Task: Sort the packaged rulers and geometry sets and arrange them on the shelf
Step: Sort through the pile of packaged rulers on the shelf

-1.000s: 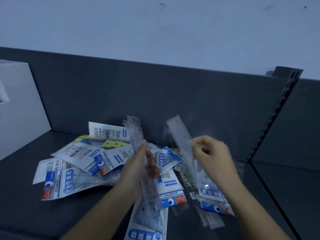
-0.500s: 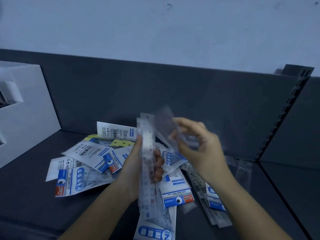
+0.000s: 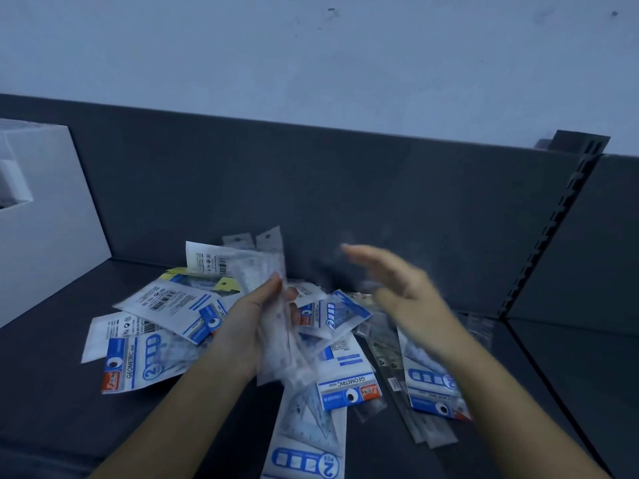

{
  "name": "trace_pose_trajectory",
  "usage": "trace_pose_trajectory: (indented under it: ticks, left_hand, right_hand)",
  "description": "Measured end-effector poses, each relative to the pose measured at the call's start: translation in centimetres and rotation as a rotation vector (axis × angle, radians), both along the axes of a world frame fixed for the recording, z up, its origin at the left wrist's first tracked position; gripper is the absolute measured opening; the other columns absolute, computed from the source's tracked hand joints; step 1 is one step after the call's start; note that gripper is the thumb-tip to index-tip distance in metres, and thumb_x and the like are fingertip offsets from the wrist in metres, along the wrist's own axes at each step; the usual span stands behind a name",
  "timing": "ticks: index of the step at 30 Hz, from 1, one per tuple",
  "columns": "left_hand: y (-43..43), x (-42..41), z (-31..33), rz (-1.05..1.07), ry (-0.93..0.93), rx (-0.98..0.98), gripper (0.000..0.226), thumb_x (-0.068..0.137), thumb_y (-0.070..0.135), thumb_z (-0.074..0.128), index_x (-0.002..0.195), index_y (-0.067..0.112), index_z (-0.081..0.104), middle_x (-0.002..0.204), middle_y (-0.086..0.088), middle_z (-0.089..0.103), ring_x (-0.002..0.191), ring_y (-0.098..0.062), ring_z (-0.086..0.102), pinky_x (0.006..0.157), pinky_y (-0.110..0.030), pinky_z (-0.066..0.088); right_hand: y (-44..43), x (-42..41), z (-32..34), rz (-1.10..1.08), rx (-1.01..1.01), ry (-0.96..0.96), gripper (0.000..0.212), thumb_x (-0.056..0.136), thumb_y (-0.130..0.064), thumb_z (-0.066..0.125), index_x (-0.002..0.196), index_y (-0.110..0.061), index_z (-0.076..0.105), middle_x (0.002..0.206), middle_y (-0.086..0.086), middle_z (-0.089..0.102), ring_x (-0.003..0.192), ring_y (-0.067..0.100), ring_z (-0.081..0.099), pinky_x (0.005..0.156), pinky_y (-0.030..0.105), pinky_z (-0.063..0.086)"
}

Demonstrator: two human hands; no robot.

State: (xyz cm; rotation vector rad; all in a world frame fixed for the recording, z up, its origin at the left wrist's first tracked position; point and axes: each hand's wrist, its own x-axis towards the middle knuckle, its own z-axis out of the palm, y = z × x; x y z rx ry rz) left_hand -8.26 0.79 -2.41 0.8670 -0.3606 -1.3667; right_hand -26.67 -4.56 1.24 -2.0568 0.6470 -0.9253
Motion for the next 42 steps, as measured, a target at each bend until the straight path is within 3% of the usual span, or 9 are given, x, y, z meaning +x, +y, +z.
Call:
trace_pose_trajectory:
  ticks: [3, 6, 15, 18, 21, 25, 33, 38, 42]
  left_hand:
    - [-0.3, 1.2, -0.4, 0.07, 0.127, 0.002, 0.024, 0.092, 0.023, 0.052, 0.083, 0.003, 0.061, 0.06, -0.005, 0.064, 0.05, -0.017, 0.065, 0.051, -0.024, 0.057]
    - [-0.4, 0.9, -1.2, 0.085, 0.149, -0.055, 0.029, 0.097, 0.03, 0.043, 0.087, 0.008, 0.06, 0.054, 0.0, 0.057, 0.041, -0.012, 0.055, 0.045, -0.017, 0.05]
    - [-0.9, -1.6, -1.9, 0.082, 0.064, -0.145, 0.014, 0.093, 0.027, 0.047, 0.083, 0.017, 0.048, 0.051, 0.005, 0.042, 0.032, -0.007, 0.034, 0.035, -0.013, 0.03]
    - [-0.7, -1.6, -1.8, 0.077, 0.051, -0.123, 0.013, 0.093, 0.022, 0.046, 0.083, 0.016, 0.048, 0.051, 0.004, 0.041, 0.032, -0.008, 0.033, 0.035, -0.013, 0.029]
    - [-0.2, -1.2, -1.6, 0.096, 0.031, -0.099, 0.011, 0.095, 0.018, 0.043, 0.087, 0.014, 0.049, 0.052, 0.002, 0.04, 0.033, -0.009, 0.033, 0.036, -0.013, 0.028]
    - [0.2, -0.2, -1.8, 0.078, 0.028, -0.088, 0.013, 0.094, 0.017, 0.046, 0.082, 0.019, 0.05, 0.056, 0.003, 0.038, 0.036, -0.009, 0.033, 0.038, -0.017, 0.027]
    - [0.5, 0.1, -1.5, 0.07, -0.005, -0.091, 0.005, 0.091, 0.017, 0.049, 0.086, 0.016, 0.05, 0.058, 0.002, 0.039, 0.037, -0.01, 0.036, 0.037, -0.018, 0.028]
    - [0.9, -0.3, -1.1, 0.062, -0.012, -0.08, 0.021, 0.073, 0.028, 0.063, 0.088, 0.016, 0.053, 0.056, 0.003, 0.042, 0.036, -0.009, 0.038, 0.036, -0.016, 0.032]
    - [1.6, -1.2, -0.1, 0.037, 0.004, -0.143, 0.039, 0.074, 0.047, 0.059, 0.091, 0.012, 0.055, 0.052, 0.002, 0.044, 0.033, -0.008, 0.04, 0.035, -0.015, 0.035]
  right_hand:
    - [-2.1, -3.6, -1.4, -0.326, -0.129, 0.344, 0.037, 0.081, 0.005, 0.05, 0.102, -0.023, 0.064, 0.104, -0.007, 0.067, 0.098, 0.006, 0.061, 0.089, 0.024, 0.046]
    - [-2.7, -5.1, -5.2, -0.37, -0.138, 0.831, 0.027, 0.087, -0.022, 0.058, 0.114, -0.02, 0.061, 0.114, 0.0, 0.064, 0.107, 0.019, 0.058, 0.088, 0.028, 0.044]
    - [-4.0, -2.2, -7.5, -0.509, -0.356, 0.957, 0.03, 0.089, -0.048, 0.052, 0.102, -0.023, 0.063, 0.118, -0.002, 0.054, 0.116, 0.019, 0.043, 0.095, 0.036, 0.029]
    - [-4.8, -2.8, -7.3, -0.433, -0.744, 1.053, 0.024, 0.057, -0.036, 0.083, 0.069, -0.021, 0.069, 0.075, -0.002, 0.066, 0.075, 0.018, 0.062, 0.071, 0.032, 0.039]
    - [-5.3, -3.9, -7.2, -0.476, -0.932, 1.088, 0.028, 0.035, -0.016, 0.085, 0.048, -0.019, 0.061, 0.051, -0.004, 0.057, 0.052, 0.017, 0.055, 0.057, 0.028, 0.033]
    - [-5.7, -5.2, -5.6, -0.605, -0.905, 0.799, 0.021, 0.055, -0.006, 0.083, 0.058, -0.016, 0.065, 0.058, -0.003, 0.062, 0.059, 0.023, 0.055, 0.062, 0.031, 0.023]
    - [-3.6, -5.6, 1.3, -0.494, -0.519, 0.132, 0.01, 0.082, -0.008, 0.067, 0.088, -0.017, 0.066, 0.083, -0.009, 0.064, 0.078, 0.003, 0.061, 0.075, 0.019, 0.047]
    - [-0.5, -4.2, 5.1, -0.517, 0.039, -0.483, 0.016, 0.086, -0.004, 0.062, 0.089, -0.02, 0.06, 0.082, -0.006, 0.06, 0.047, 0.001, 0.054, 0.048, 0.013, 0.047]
    - [1.9, -0.5, 3.1, -0.363, 0.638, -0.714, 0.011, 0.088, -0.002, 0.055, 0.098, -0.004, 0.061, 0.065, 0.004, 0.069, 0.049, 0.012, 0.064, 0.05, 0.019, 0.055]
